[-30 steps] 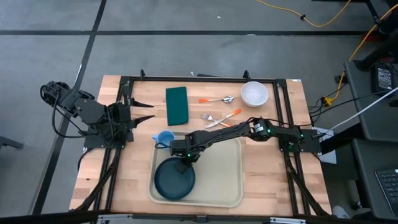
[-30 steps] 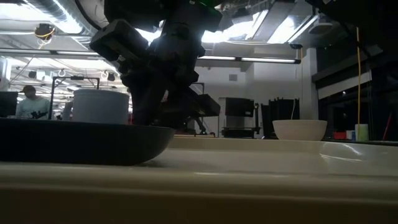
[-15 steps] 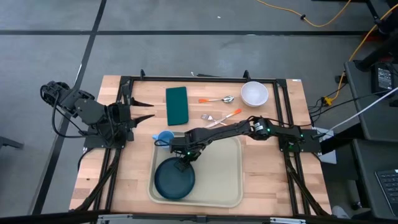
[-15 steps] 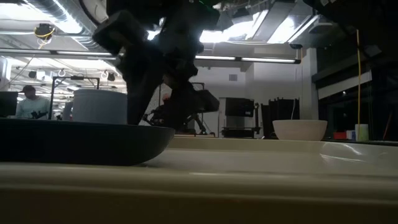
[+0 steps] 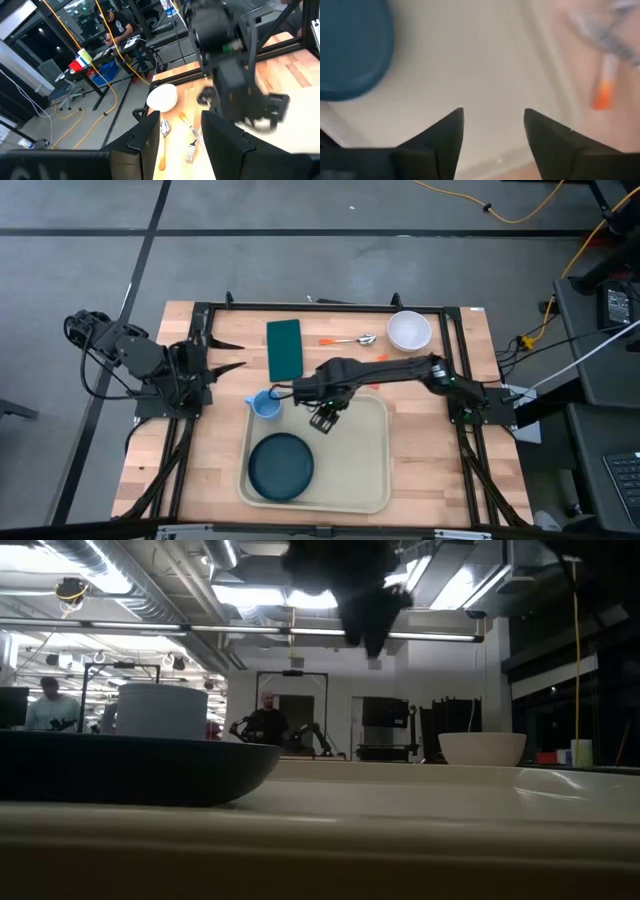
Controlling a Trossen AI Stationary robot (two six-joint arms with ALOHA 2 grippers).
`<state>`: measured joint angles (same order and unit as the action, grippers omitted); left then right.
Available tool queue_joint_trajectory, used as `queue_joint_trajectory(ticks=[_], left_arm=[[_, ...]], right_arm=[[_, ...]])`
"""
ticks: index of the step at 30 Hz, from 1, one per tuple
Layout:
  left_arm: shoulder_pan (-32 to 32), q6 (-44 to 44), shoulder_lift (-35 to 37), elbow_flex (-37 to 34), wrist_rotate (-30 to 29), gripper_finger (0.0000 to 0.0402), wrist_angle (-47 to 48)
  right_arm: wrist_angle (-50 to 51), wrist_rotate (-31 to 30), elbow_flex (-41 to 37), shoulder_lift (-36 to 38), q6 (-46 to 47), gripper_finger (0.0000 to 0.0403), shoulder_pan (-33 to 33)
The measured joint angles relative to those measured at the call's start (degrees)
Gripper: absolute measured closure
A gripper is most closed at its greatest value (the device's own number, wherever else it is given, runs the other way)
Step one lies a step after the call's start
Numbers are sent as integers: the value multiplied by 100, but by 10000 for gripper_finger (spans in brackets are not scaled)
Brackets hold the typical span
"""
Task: Set up tray
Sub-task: Put the white bowl on top of the green plate on the gray tray
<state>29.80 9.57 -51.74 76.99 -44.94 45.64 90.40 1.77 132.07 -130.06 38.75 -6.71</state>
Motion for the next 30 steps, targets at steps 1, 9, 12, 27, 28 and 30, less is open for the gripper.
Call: queue_joint_trajectory(ticks=[1,9,12,27,28,30], left_arm=[[0,-3,0,0,-1,263,0],[0,-189,60,0,96,263,8],[0,-152,71,0,98,263,7],[-8,134,66,0,-130,263,-226],[-28,-30,69,0,-146,263,-208],[-86,-133,84,0,-103,263,-153]], right_arm=[[-18,-158,-2,139,-3,190,-20],[-38,-745,-24,1380,502,190,-143],[-46,-372,4,1776,798,190,-189],[-4,-1018,-14,1871,253,193,-152],[-14,-1276,-86,1879,277,196,-152],[-56,-1556,-362,1985,271,207,-137]])
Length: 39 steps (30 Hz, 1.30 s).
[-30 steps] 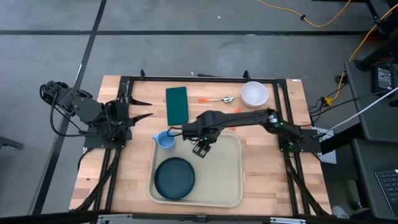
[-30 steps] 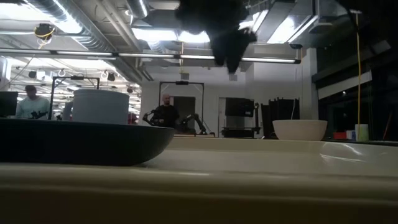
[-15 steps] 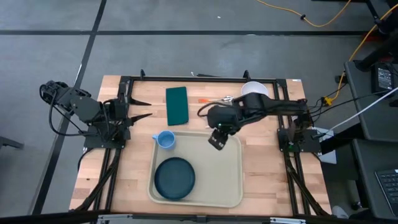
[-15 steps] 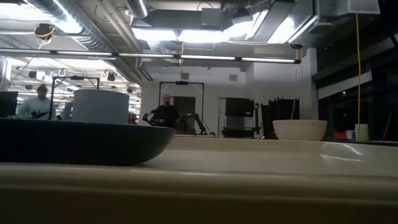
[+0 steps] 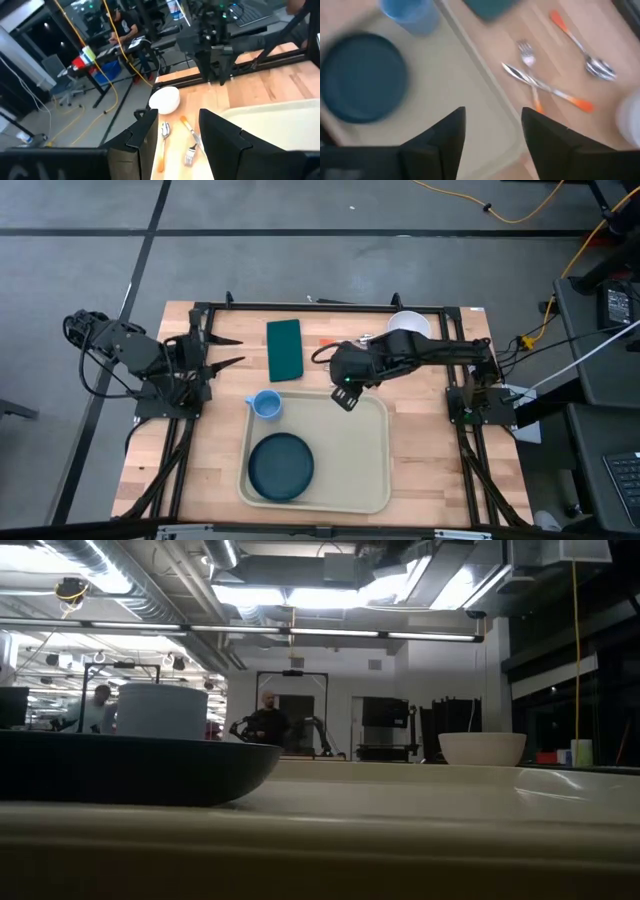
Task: Set up tray
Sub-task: Put the white bowl on top of the green plate on the gray tray
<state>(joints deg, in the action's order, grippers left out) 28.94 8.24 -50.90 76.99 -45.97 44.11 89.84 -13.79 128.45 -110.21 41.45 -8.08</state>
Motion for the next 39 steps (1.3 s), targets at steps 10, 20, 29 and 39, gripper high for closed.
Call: queue_joint_trajectory(ticks=[10,20,29,39], left_arm=[[-28,-388,81,0,113,263,126],[-28,-858,266,0,229,263,519],[-28,-860,315,0,131,263,526],[-30,-1070,313,0,104,263,543]], right_arm=[[27,375,-1315,700,-63,277,923],[19,-146,-1451,2230,304,286,1117],[4,258,-2793,3065,354,224,1445],[-828,830,-4654,3326,-318,138,1831]])
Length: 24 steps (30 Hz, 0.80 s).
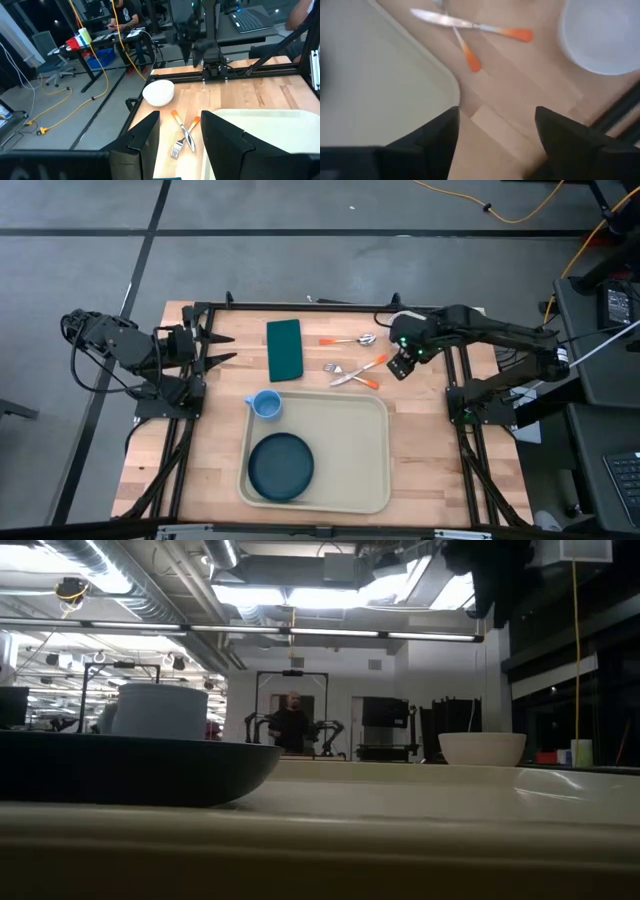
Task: Set up tray
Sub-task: Put the white bowl on top of the green plate on the gray tray
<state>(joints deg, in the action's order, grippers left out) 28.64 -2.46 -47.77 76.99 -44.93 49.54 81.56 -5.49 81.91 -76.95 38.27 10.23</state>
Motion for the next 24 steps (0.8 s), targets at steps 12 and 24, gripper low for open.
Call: queue_joint_trajectory(ticks=[12,24], left_arm=[[0,1,-24,0,-90,263,0],[2,2,-22,0,-153,263,0]], right_arm=[[-680,395,-546,-30,-1335,135,1480],[-1263,658,-546,-706,-2387,135,2411]])
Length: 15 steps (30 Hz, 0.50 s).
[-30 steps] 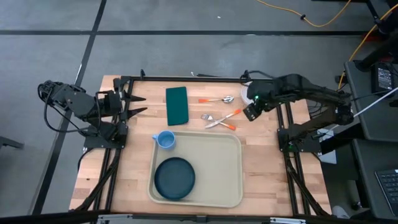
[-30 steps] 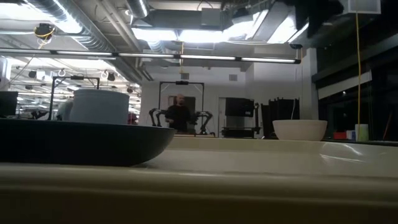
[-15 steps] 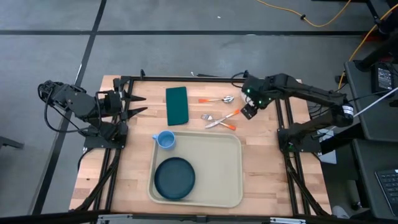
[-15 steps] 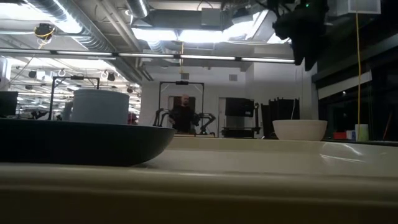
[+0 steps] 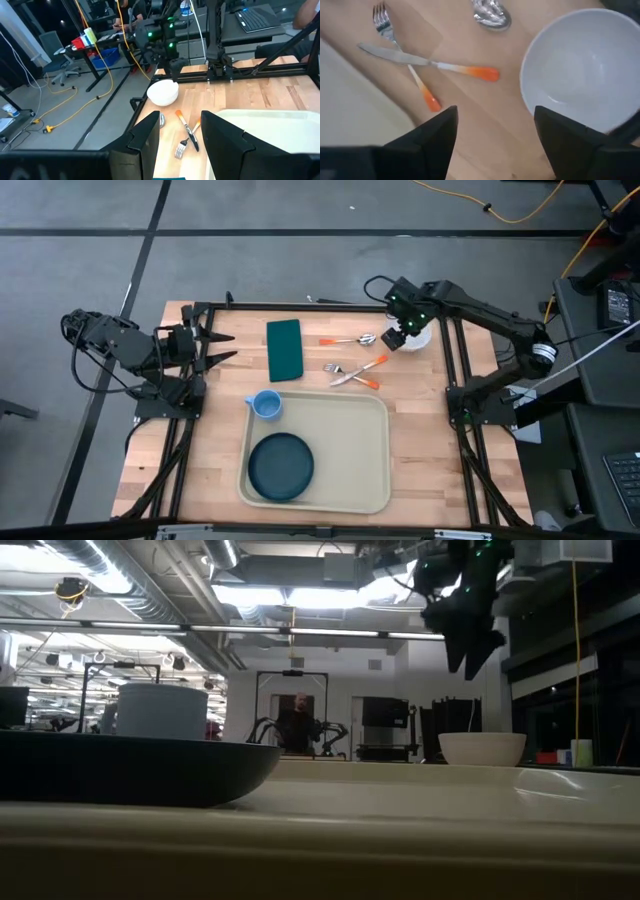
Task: Set up tray
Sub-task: Put the white bowl on top of the green plate on the gray tray
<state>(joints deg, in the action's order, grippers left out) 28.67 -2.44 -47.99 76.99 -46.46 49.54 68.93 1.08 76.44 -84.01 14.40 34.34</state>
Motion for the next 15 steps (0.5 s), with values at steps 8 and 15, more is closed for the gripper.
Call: queue_joint_trajectory(ticks=[8,15], left_arm=[[-2,-205,0,0,-55,263,0],[-1,-297,0,0,-67,263,-1]], right_arm=[[-166,131,0,-751,-809,135,560],[-550,502,0,-1284,-1297,135,1019]])
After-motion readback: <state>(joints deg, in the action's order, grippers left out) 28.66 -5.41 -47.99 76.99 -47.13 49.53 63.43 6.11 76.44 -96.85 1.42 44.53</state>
